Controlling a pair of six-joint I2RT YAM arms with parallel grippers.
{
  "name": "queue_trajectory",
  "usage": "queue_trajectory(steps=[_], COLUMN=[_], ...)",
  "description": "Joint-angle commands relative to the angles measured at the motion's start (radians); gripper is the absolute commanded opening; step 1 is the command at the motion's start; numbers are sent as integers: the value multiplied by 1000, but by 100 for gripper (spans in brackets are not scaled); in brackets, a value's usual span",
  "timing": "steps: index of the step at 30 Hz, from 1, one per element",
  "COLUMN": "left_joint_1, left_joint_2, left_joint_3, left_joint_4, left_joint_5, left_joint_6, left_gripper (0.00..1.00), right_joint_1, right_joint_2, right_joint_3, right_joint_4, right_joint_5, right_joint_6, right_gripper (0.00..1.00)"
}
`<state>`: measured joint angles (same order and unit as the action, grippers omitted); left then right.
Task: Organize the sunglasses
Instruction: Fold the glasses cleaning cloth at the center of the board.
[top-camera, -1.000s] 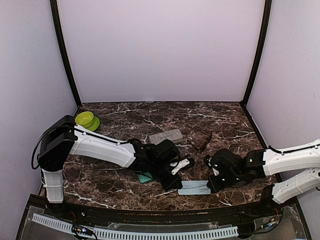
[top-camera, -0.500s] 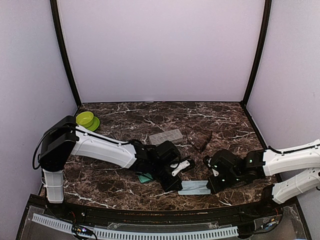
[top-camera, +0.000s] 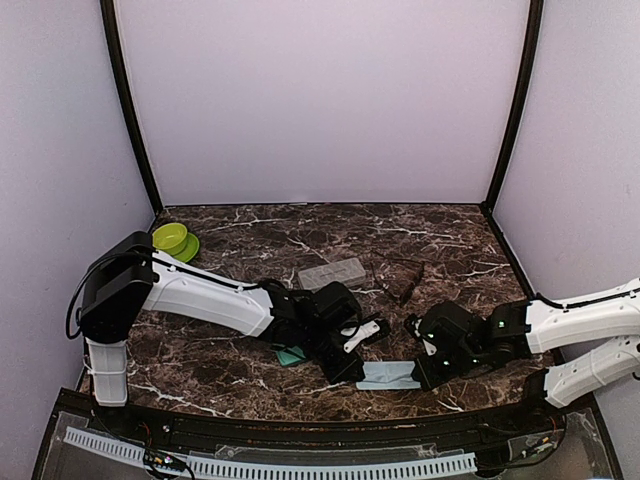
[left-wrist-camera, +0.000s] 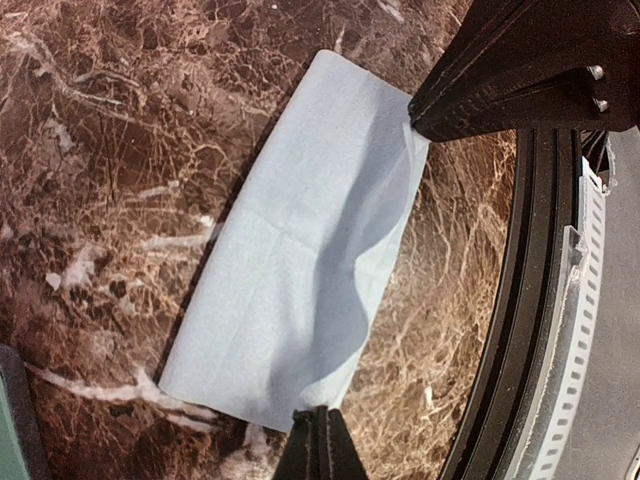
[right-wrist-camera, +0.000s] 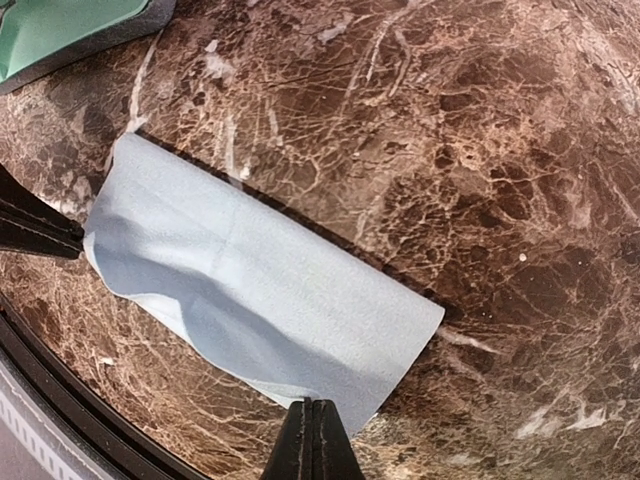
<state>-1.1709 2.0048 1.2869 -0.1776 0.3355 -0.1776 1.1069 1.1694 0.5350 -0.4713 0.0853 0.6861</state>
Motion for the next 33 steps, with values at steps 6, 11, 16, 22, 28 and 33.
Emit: queue_trajectory(steps=[6,11,16,22,28,33], left_joint_1=[-5,-6,-5,-6,-5,-6], left_joint_2=[0,5,5,3,-11,-40], left_joint_3=[17,22,22,26,31,25], left_joint_4=[-26,-30,-34,-49,-69,-81], left_joint_5=[5,13,21,47,61,62], left_joint_6=[1,0,-1,-3,-2,2], left_gripper=[0,0,2,9,19,31], right_joint_1=[11,11,11,13,17,19], right_joint_2=[-20,-12,-13,-17,-30,-73], right_joint_3=[-31,-31,-34,-34,-43,-44], right_joint_4=[3,7,11,13,5,-19], right_joint_5=[5,3,-2,-18,-36,-29], right_joint_6=[19,20,23,23,31,44], right_gripper=[0,0,2,6,14,19])
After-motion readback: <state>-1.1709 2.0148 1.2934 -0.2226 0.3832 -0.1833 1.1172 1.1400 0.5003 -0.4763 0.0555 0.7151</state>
